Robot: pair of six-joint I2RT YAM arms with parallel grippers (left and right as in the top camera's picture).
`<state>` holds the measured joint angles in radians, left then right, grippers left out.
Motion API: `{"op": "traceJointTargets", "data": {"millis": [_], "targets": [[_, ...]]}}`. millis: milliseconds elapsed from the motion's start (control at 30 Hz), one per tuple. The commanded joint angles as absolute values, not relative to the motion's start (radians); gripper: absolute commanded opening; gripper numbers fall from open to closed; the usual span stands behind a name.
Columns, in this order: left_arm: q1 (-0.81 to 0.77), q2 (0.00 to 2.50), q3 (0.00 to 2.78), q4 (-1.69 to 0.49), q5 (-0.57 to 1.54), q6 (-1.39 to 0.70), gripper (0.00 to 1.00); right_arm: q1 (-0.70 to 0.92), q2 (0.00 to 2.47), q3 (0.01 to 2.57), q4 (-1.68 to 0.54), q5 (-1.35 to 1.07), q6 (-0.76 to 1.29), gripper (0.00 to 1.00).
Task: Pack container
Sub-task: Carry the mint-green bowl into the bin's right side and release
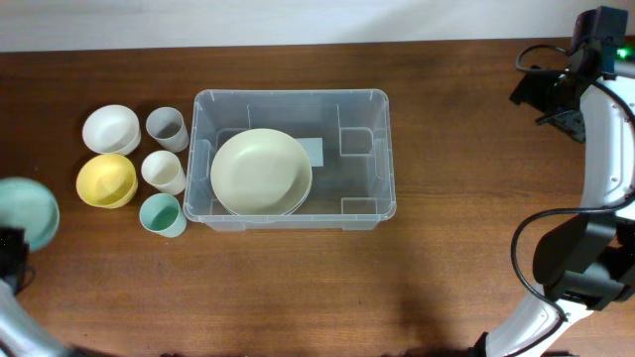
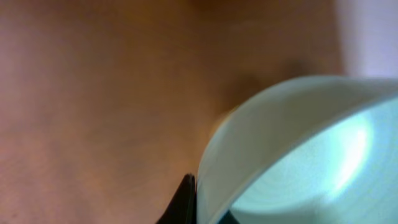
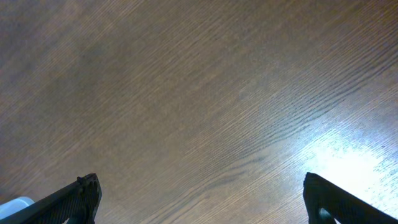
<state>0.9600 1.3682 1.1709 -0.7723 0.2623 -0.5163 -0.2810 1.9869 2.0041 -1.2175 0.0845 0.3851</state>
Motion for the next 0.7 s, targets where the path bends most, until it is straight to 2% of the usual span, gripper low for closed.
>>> {"op": "traceJointTargets", "data": {"millis": [0,100,200,367,667], "targets": [[0.839,1.19,1.19,-0.67,0.484,-0.463,0.01,-0.282,1.987,2.001,-1.214,0.086,0.386,0.99],[0.686,1.098,1.19,-0.557,0.501,-0.423,0.01,-0.282,1.987,2.001,-1.214,0.086,0.386,0.99],[0.444,1.064,1.19,-0.424,0.488,-0.36,0.01,-0.282,1.987,2.001,-1.214,0.086,0.386,0.99],[0.036,1.201,1.189,-0.238,0.332,-0.36,0.01,-0.282,1.987,2.001,-1.214,0.086,0.386,0.99],[-0.255,1.65,1.2,-0.003,0.325,-0.342,0.01,-0.282,1.987,2.001,-1.214,0.086,0.386,0.99]]}}
